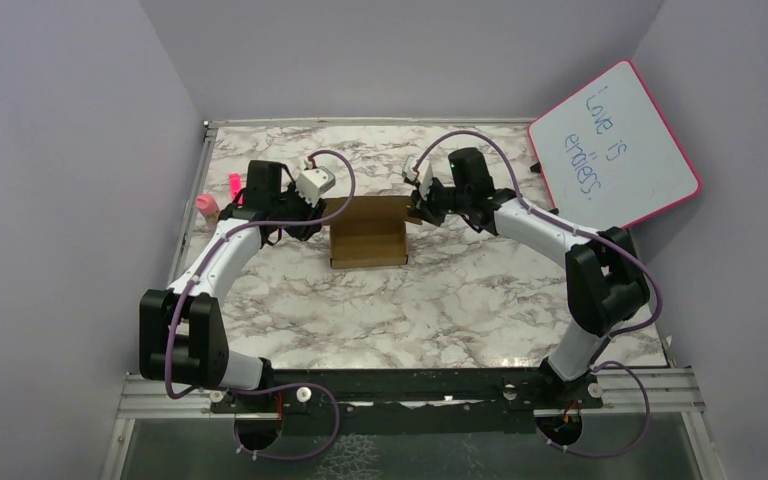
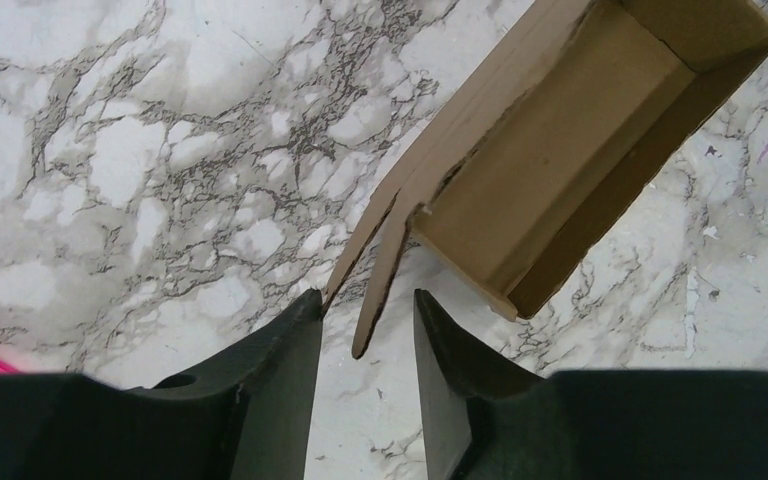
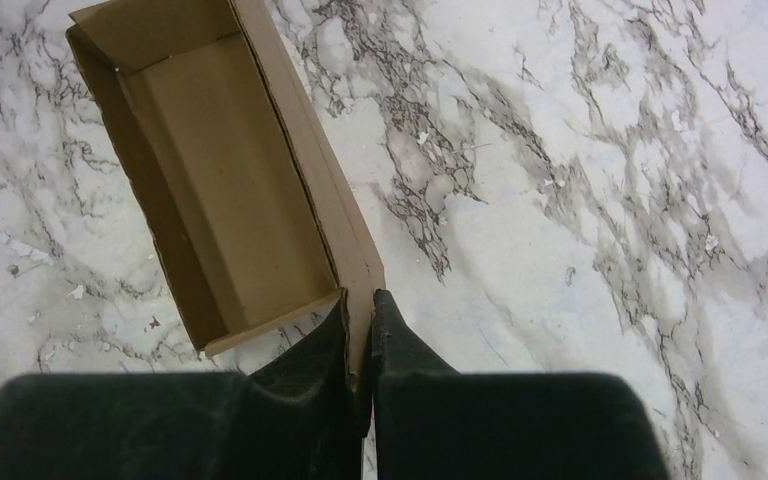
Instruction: Fold the paper box
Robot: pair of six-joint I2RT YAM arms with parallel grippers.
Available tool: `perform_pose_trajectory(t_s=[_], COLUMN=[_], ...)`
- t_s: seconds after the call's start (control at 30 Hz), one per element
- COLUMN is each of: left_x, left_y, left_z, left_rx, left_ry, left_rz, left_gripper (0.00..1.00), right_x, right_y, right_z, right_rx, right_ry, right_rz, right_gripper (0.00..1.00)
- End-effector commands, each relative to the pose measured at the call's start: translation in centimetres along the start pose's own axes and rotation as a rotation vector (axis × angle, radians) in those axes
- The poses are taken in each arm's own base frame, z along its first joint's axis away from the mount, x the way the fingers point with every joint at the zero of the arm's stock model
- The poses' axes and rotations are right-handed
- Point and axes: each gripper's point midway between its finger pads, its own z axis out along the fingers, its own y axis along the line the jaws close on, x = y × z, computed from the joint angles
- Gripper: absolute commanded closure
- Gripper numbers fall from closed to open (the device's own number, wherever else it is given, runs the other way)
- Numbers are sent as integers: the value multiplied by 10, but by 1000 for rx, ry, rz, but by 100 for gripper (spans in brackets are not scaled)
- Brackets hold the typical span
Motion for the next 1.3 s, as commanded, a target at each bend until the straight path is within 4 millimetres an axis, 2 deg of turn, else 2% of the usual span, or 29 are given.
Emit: perform_pose_trajectory(t_s=[0.0,0.47,0.73,0.9,1.1,1.27], left_x=[-23,-34,-29,-28,-27,-32], left_y=[-3,-5,-3,-2,-3,-6], left_z=[-6,-3,11,18,15,13], left_rx=[44,124,183,224,229,235], left_ry=[-78,-137,-129,-110,-113,-124], left_rz=[69,215,241,223,215,169], left_gripper=[58,57,63,71,84,94], right_x=[-13,-12,-10,-6,-1,2], right_y=[-4,1,2,1,0,-10], right_z=[-7,-8,-7,-6,-5,-6], right_rx=[-8,-36,-45,-45,-30,33], right_ry=[-1,10,13,28,44,67], right_rz=[-26,-45,-48,-44,-34,22], right_gripper=[93,95,95,96,96,96])
